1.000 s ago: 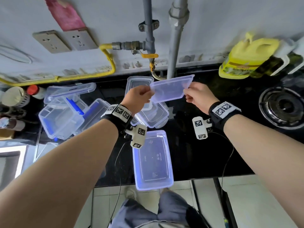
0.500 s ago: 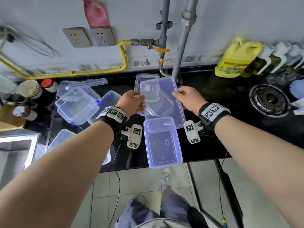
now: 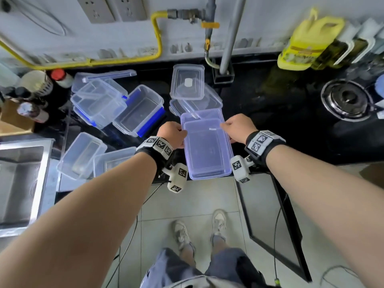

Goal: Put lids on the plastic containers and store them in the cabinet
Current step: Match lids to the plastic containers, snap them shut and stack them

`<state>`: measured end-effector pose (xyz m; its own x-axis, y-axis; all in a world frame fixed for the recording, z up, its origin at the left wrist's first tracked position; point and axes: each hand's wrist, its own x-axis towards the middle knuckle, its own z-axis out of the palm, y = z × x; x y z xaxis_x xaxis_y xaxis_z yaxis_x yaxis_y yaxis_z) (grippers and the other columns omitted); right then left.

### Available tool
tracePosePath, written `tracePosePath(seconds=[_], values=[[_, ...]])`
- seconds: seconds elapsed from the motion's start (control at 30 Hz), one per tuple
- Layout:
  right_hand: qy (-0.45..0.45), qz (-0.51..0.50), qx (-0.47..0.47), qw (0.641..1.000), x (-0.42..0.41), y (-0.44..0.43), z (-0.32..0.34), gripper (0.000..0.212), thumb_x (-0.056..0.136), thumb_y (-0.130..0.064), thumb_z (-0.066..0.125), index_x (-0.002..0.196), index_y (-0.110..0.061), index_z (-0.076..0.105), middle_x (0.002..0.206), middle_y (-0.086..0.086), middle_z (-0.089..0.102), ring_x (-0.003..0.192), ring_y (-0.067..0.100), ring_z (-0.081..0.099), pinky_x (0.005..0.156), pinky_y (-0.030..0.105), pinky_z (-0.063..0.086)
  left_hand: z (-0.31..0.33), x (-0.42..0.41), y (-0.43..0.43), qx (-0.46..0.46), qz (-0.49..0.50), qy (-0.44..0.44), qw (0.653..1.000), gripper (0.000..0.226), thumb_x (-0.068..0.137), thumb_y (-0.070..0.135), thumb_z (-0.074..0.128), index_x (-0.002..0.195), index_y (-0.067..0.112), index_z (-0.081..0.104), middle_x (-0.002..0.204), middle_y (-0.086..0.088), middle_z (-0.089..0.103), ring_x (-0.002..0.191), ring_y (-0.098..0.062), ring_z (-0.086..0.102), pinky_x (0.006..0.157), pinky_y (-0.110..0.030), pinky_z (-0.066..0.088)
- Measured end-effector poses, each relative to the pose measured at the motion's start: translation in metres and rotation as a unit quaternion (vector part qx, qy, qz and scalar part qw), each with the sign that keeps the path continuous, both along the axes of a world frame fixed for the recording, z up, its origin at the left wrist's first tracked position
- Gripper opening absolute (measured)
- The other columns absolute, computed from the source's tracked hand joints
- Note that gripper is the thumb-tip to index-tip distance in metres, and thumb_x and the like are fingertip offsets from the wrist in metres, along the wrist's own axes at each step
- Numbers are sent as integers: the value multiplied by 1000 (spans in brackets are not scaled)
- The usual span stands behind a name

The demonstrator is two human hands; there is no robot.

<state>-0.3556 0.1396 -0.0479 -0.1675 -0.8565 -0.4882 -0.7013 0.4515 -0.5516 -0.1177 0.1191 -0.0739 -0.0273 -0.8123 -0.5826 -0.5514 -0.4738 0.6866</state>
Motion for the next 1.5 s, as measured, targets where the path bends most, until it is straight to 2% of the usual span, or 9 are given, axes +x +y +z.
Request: tracePosePath(seconds=[0.2,0.3,0.43,0.6,0.77,1.1,1.27,1.37,1.5], values=[[22,8,23,999,-10,3,-27,39,103,-26,60,75,0,66,91,27,77,79,39,79,80,51,66,-23,-23,9,-24,-31,-125,991,35,96,18,57,118,-7,67,98,-18,76,78,-30,79,80,-38,64],[34,27,18,999,-10,2,-35,38,105,-27,58,74,-5,63,91,26,77,81,39,78,83,49,65,-26,-27,8,-58,-40,-179,981,28,95,20,56,103,-2,72,94,-16,76,85,-33,76,76,-36,59],[31,51,7,998,-7,4,-37,37,104,-26,58,73,-6,61,85,27,74,84,42,77,83,52,64,-28,-24,12,-59,-47,-211,975,26,93,18,55,74,4,65,73,-12,70,68,-31,64,59,-31,47],[42,61,9,997,-5,6,-36,37,104,-24,57,75,-4,63,92,30,75,85,41,77,82,51,65,-34,-24,16,-56,-31,-209,976,29,95,18,56,67,10,59,65,-5,60,60,-25,56,53,-27,43],[58,68,9,996,-5,6,-35,38,105,-24,57,71,-5,57,73,19,62,86,41,76,83,51,63,-35,-25,18,-57,-32,-218,974,29,95,18,57,68,9,60,63,-3,58,57,-22,54,50,-26,38],[39,45,43,997,-4,4,-43,35,106,-28,59,80,-5,63,100,27,77,92,40,76,88,54,63,-35,-24,20,-57,-40,-219,973,24,98,21,59,86,5,71,79,-8,71,71,-26,67,57,-29,51],[13,20,73,997,-7,-4,-54,32,106,-30,62,106,1,69,104,18,75,89,36,78,79,49,68,-41,-21,15,-38,-38,-206,977,23,98,20,60,111,10,76,96,-11,78,90,-30,75,81,-39,64],[14,47,92,995,-14,-2,-52,55,101,-48,65,140,-10,56,113,11,69,92,31,75,78,48,68,-42,-18,17,-57,-75,-197,976,63,100,27,61,159,25,40,131,-10,67,106,-25,69,89,-38,58],[26,187,170,967,-33,14,-52,97,80,-74,74,149,-12,46,108,4,67,92,23,75,77,43,68,-36,-9,33,-31,-157,-212,964,110,81,62,79,164,26,17,144,-12,54,115,-29,67,88,-40,58]])
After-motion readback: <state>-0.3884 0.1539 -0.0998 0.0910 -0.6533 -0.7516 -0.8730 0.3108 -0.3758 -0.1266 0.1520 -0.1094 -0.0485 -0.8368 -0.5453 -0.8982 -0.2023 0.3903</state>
